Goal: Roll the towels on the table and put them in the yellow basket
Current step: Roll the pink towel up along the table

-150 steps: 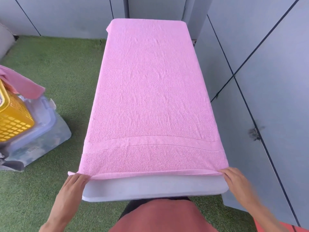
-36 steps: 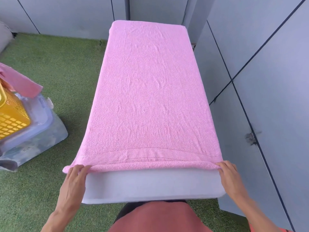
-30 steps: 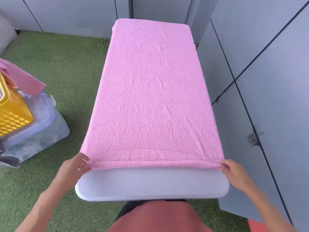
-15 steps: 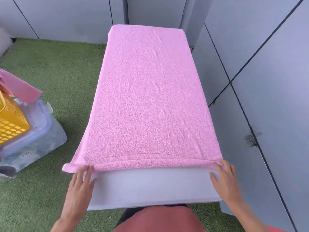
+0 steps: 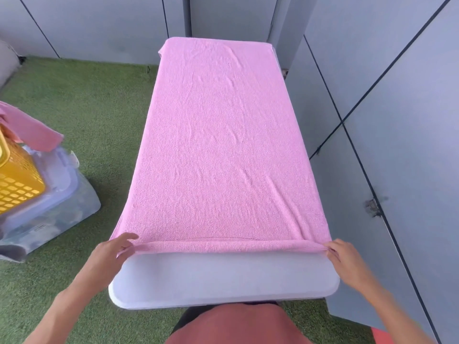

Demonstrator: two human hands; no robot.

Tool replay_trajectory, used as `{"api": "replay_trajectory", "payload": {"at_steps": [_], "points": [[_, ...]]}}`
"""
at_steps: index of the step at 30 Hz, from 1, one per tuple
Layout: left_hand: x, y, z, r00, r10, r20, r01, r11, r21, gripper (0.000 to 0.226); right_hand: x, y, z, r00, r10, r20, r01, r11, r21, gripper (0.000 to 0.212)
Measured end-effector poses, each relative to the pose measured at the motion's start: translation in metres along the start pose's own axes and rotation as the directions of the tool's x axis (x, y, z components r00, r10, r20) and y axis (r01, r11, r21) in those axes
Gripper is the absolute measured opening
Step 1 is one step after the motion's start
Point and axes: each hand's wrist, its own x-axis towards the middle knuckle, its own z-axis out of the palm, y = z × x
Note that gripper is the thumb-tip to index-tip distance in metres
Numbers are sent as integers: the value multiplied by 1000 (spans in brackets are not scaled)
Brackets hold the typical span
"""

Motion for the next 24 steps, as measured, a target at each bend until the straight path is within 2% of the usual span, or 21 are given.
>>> {"api": "replay_trajectory", "payload": {"at_steps": [3, 6, 8, 10, 12, 15, 17, 21, 24], "points": [[15, 4, -11, 995, -97, -30, 94, 993, -78, 16, 14, -12, -14, 989, 147, 20, -148, 959, 241, 16], [22, 0, -10, 988, -121, -99, 126, 991, 36, 14, 21, -19, -11, 973, 224, -44, -194, 913, 358, 17], [14, 6, 0, 981, -34, -194, 63, 987, 147, 11, 16, -23, -3, 959, 233, -162, -177, 937, 301, 20], [-2, 12, 17, 955, 84, -285, -5, 964, 265, 9, 6, -27, 8, 921, 231, -315, -206, 972, 111, 14], [-17, 15, 35, 935, 157, -317, -48, 944, 327, 19, -5, -32, 19, 901, 140, -411, -189, 978, -83, 17], [-27, 6, 58, 928, 177, -328, -59, 939, 339, 45, -15, -36, 32, 927, 37, -373, -96, 985, -141, 36], [-26, 2, 63, 912, 179, -368, -59, 948, 314, 53, -14, -36, 34, 940, 6, -342, -58, 988, -141, 44], [-1, -1, 54, 910, 170, -377, -40, 943, 329, 48, 4, -30, 30, 949, 56, -312, -88, 992, -89, 31], [15, -8, 44, 924, 206, -321, -72, 921, 382, 36, 10, -25, 26, 966, 85, -244, -113, 988, -102, 27]]}}
